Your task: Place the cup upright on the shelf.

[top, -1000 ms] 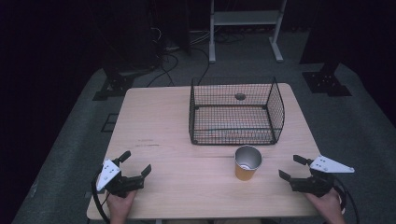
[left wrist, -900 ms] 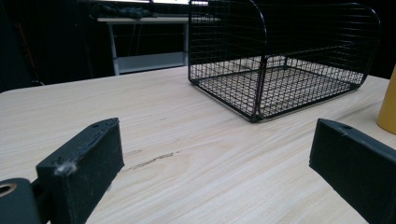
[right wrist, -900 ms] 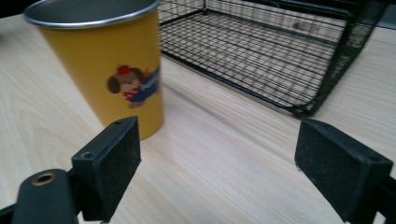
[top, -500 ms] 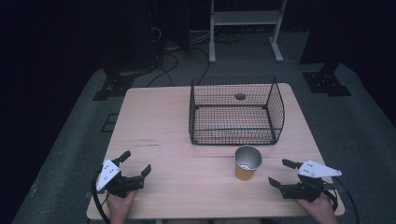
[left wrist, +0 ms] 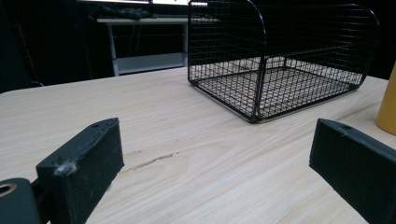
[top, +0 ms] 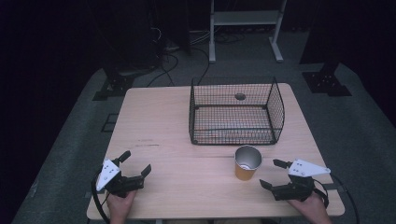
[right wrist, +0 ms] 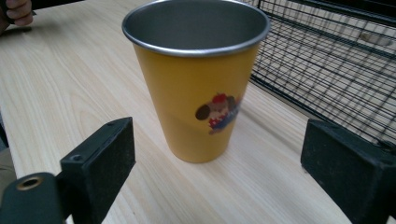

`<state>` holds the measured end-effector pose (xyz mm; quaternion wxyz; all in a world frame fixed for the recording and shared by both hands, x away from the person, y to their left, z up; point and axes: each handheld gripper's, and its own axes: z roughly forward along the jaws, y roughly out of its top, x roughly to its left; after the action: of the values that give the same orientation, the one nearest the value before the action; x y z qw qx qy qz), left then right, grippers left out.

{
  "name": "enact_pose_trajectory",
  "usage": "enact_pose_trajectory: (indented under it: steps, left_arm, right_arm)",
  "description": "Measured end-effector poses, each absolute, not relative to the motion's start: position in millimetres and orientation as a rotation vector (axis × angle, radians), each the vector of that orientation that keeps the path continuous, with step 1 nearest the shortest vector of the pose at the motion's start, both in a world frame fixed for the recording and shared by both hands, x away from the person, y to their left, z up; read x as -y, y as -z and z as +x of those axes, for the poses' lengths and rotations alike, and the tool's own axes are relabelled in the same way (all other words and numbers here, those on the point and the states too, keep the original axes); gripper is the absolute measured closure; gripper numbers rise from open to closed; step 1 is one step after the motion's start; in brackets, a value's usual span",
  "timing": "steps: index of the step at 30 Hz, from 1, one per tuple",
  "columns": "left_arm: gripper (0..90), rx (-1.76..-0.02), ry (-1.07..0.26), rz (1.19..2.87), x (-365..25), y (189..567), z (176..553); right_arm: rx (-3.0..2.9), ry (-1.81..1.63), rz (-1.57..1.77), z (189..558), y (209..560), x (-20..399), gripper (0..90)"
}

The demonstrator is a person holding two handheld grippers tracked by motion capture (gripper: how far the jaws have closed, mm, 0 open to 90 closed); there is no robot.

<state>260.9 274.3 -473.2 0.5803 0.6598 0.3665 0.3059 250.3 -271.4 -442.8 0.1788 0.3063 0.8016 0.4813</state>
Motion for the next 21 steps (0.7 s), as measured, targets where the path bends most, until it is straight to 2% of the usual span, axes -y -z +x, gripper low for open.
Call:
enact_pose_trajectory:
  steps: [7,21]
  left_arm:
    - [2.2,-0.855,-0.714,1.541,-274.7,473.1,261.0]
    - [2.2,-0.852,-0.716,1.542,-275.2,472.9,260.9]
  right_arm:
    - [-2.286,-1.359,0.856,256.5,440.8,257.8,3.2]
    - [-2.309,-1.342,0.838,270.6,436.5,234.4,2.6]
